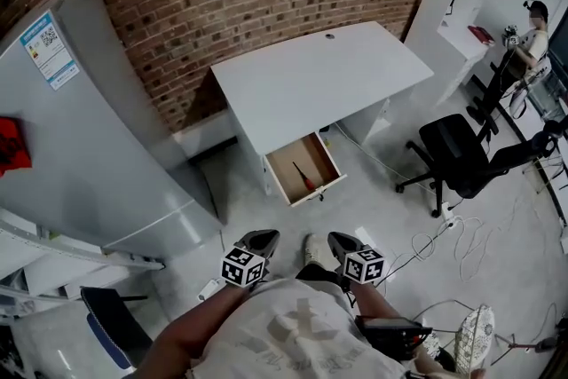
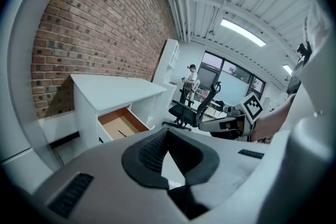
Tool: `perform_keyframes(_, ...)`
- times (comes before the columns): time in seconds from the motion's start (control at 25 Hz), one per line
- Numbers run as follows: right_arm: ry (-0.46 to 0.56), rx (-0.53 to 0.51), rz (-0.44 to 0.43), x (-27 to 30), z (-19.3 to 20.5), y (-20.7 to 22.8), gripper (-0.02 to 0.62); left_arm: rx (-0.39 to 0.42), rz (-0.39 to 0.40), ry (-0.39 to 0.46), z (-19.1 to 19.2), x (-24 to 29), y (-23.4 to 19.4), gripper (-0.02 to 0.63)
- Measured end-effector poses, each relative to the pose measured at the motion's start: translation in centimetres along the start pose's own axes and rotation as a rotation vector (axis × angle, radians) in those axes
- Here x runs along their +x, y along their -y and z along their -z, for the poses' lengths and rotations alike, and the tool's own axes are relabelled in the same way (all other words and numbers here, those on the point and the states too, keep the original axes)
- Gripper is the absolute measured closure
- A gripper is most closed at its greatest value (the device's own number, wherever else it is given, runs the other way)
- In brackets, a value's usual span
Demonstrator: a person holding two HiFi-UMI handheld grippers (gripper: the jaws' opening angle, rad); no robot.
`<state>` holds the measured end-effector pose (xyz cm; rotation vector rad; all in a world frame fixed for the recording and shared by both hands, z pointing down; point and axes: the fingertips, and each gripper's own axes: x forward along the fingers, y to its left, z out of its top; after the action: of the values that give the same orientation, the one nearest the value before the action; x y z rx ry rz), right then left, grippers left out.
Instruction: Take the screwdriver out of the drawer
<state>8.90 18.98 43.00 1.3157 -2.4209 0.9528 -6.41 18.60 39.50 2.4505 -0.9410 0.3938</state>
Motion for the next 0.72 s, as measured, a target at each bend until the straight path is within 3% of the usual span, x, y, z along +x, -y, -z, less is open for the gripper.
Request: perform_keyframes(0.72,-0.021,-0.007,-0.014,5.2,-5.4,4.1,0.571,-0.024,-0.015,-0.030,-3.4,5.5,-3.5,0.585)
